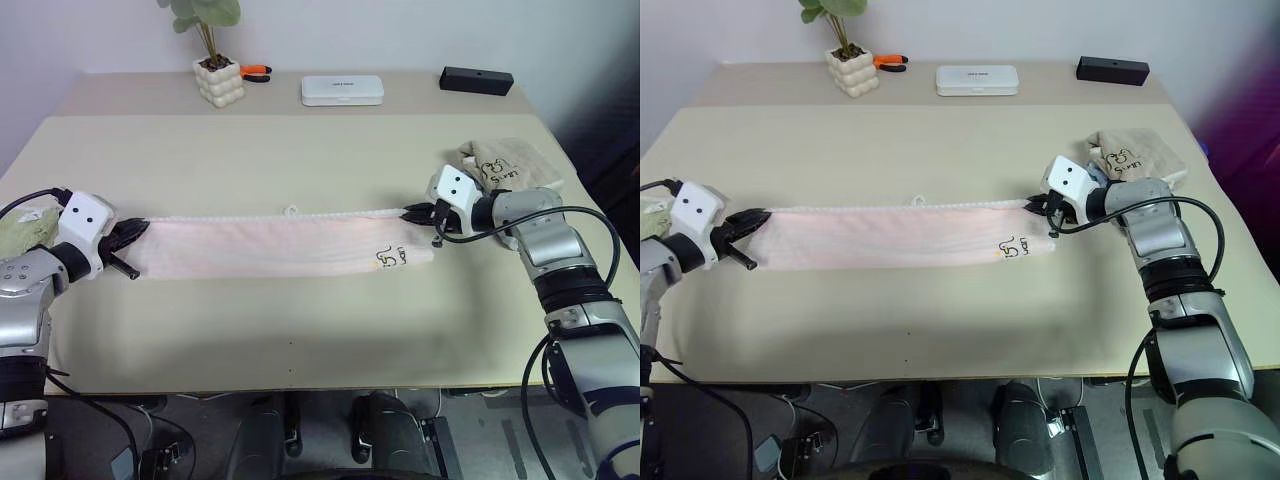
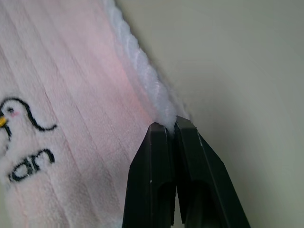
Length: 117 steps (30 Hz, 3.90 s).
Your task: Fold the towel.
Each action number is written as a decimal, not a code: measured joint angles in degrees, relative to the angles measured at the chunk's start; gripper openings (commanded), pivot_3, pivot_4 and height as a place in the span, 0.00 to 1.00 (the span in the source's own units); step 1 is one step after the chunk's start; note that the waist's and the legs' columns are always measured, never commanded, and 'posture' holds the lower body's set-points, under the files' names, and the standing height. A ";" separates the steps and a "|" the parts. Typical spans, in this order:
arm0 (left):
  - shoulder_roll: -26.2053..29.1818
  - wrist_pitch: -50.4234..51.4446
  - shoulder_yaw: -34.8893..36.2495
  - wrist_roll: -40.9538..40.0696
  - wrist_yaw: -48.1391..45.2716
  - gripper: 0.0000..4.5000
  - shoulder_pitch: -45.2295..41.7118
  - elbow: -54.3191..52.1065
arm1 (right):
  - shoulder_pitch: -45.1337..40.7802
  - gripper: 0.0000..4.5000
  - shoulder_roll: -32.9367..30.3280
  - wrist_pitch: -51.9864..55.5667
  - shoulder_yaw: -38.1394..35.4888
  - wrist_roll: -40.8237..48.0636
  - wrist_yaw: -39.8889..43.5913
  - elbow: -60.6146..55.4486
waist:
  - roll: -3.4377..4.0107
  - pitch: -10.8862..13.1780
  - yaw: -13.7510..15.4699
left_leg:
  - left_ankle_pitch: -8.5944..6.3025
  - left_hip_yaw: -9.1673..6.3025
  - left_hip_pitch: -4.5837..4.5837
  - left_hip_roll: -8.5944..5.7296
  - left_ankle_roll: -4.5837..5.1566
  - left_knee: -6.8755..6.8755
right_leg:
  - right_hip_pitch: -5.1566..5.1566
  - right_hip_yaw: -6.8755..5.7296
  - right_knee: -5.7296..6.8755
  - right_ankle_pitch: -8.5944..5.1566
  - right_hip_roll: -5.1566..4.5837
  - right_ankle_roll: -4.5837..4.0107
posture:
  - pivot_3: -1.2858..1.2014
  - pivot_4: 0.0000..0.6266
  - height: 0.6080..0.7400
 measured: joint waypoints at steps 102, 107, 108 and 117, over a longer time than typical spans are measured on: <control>-16.07 18.96 -13.91 -16.03 7.13 0.76 20.63 -49.31 | 19.98 0.73 7.55 48.48 7.27 15.09 -31.26 -56.56 | 0.40 -0.23 0.74 | -0.10 -0.22 -0.13 -0.03 0.12 0.12 | 0.05 0.01 -0.11 -0.03 0.03 0.02 | 0.52 0.24 0.53; -15.71 18.97 -13.67 -15.95 7.12 0.76 20.86 -49.27 | 20.53 0.66 6.24 48.00 0.19 19.34 -27.22 -57.83 | 0.40 -0.23 0.76 | -0.10 -0.22 -0.13 -0.03 0.12 0.12 | 0.06 0.01 -0.12 -0.03 0.03 0.02 | 0.52 0.24 0.53; -15.58 18.97 -13.42 -15.96 7.17 0.76 21.08 -49.27 | 20.52 0.59 6.22 47.95 -2.51 20.67 -26.67 -57.63 | 0.40 -0.23 0.76 | -0.10 -0.22 -0.13 -0.03 0.12 0.12 | 0.06 0.01 -0.12 -0.03 0.03 0.03 | 0.52 0.24 0.53; -15.86 19.01 -11.16 -16.22 7.75 0.76 21.32 -48.80 | 16.72 0.01 8.27 41.51 -7.92 19.56 -26.77 -44.10 | 0.40 -0.23 0.52 | -0.09 -0.21 -0.10 -0.02 0.13 0.10 | 0.06 0.00 -0.09 -0.03 0.05 0.02 | 0.52 0.24 0.53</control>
